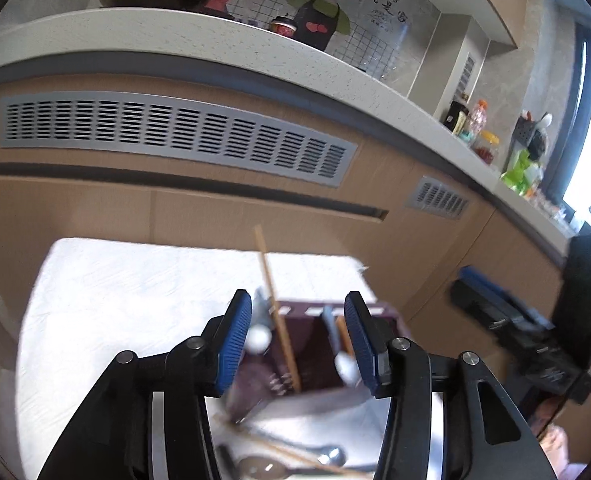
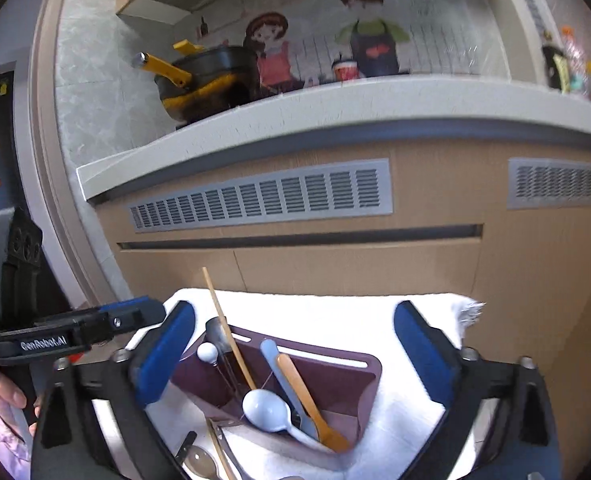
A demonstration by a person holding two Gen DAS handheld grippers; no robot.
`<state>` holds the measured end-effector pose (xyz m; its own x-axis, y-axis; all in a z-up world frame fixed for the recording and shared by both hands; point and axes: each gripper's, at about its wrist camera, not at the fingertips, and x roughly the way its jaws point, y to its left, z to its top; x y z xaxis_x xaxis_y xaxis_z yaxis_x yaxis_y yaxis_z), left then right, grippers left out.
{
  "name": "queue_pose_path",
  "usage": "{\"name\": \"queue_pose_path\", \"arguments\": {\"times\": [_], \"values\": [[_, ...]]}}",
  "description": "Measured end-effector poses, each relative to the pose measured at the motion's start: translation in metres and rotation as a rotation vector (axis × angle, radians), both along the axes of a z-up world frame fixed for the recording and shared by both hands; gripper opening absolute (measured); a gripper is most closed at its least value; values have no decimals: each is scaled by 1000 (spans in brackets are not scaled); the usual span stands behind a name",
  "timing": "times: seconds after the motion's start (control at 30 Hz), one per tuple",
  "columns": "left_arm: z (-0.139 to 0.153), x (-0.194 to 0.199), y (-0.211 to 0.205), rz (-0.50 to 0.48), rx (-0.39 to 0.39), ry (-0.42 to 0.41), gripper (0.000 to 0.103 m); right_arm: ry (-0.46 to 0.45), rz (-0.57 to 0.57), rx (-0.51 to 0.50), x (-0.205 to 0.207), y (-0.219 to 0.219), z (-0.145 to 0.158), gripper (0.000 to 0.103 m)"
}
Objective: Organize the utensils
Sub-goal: 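Carry both spoons over the maroon caddy and open both tools to drop them in, then grasp the grey dark-handled plastic spoon by its handle with the right tool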
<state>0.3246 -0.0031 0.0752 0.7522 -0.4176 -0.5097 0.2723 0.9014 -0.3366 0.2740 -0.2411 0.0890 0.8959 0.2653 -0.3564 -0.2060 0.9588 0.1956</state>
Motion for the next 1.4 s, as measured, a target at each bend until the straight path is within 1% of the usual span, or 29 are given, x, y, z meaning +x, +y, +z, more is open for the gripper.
{"name": "queue_pose_path", "arguments": {"times": [0.07,0.1,0.17,0.3,0.43,0.5,0.57,0.63,0.7,0.8,0.83,0.87,0.9,0.93,0.97,1.03,1.13,1.2,1.23,1.3,1.4], "values": [[-7,-18,4,22,41,5,54,-29,-36,-41,-17,3,0,103],[-11,-26,7,30,55,16,57,-45,-52,-73,-26,7,0,103],[-22,-39,13,45,75,45,59,-58,-61,-153,-38,18,-3,103],[-53,-65,22,59,90,136,60,-33,-45,-292,-59,40,-21,103],[-83,-85,27,86,119,222,63,24,-16,-388,-72,56,-48,103],[-99,-94,26,98,145,266,63,56,5,-410,-74,63,-60,103],[-111,-103,24,77,157,293,63,110,33,-426,-74,69,-75,103],[-118,-111,22,70,177,301,63,147,46,-432,-77,72,-88,103],[-122,-119,23,87,208,305,63,184,83,-427,-76,74,-100,103],[-125,-126,31,120,213,317,63,220,150,-410,-72,76,-114,103],[-125,-128,35,131,205,322,63,241,190,-393,-71,76,-117,99],[-125,-130,39,144,195,326,63,265,227,-382,-69,79,-120,84],[-125,-131,44,154,188,328,64,300,273,-371,-66,83,-124,72],[-124,-132,49,168,179,331,65,339,306,-368,-61,87,-127,46],[-124,-132,51,175,173,332,66,375,340,-357,-55,90,-130,29],[-124,-132,56,185,157,336,67,409,377,-338,-47,97,-134,28],[-126,-131,55,174,152,342,67,416,395,-376,-39,112,-140,28],[-129,-132,55,166,156,350,67,446,417,-383,-31,119,-146,28],[-130,-132,55,163,157,352,67,460,419,-386,-28,120,-148,28],[-131,-132,53,151,157,357,67,458,403,-404,-27,121,-149,28],[-133,-134,46,127,164,359,67,488,393,-395,-25,114,-153,28]]}}
